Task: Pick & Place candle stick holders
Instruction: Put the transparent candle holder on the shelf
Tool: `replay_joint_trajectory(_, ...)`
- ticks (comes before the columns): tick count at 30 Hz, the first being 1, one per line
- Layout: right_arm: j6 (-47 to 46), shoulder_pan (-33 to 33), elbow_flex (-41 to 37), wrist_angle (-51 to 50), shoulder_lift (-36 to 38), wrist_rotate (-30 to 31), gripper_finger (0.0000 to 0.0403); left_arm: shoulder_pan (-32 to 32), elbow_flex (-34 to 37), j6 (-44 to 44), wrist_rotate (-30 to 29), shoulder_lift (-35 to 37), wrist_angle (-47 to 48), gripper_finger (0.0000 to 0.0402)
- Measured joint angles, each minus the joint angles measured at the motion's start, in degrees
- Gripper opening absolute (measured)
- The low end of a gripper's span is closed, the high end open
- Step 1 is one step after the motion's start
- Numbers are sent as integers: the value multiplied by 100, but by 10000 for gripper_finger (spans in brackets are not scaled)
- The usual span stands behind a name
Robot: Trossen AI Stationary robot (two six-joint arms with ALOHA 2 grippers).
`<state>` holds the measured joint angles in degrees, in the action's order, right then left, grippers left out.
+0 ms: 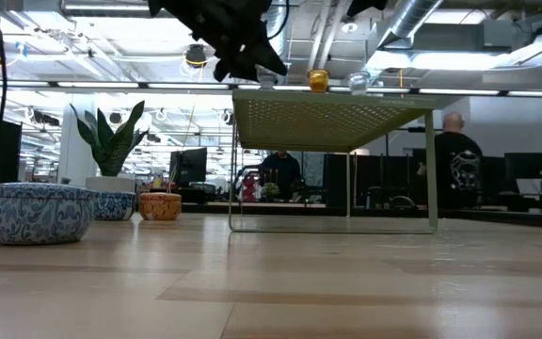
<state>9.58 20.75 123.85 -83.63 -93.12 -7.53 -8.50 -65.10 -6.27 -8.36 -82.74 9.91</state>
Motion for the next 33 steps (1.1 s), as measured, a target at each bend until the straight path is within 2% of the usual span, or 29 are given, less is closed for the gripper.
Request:
replay_joint_trajectory(25, 86, -4, 0, -10, 0, -9, 256, -58, 7, -36, 102, 7, -158, 191)
replay_joint_trajectory(33, 42, -9, 0, -33, 0, -11, 256, -91, 12, 233, 85, 69, -219, 199)
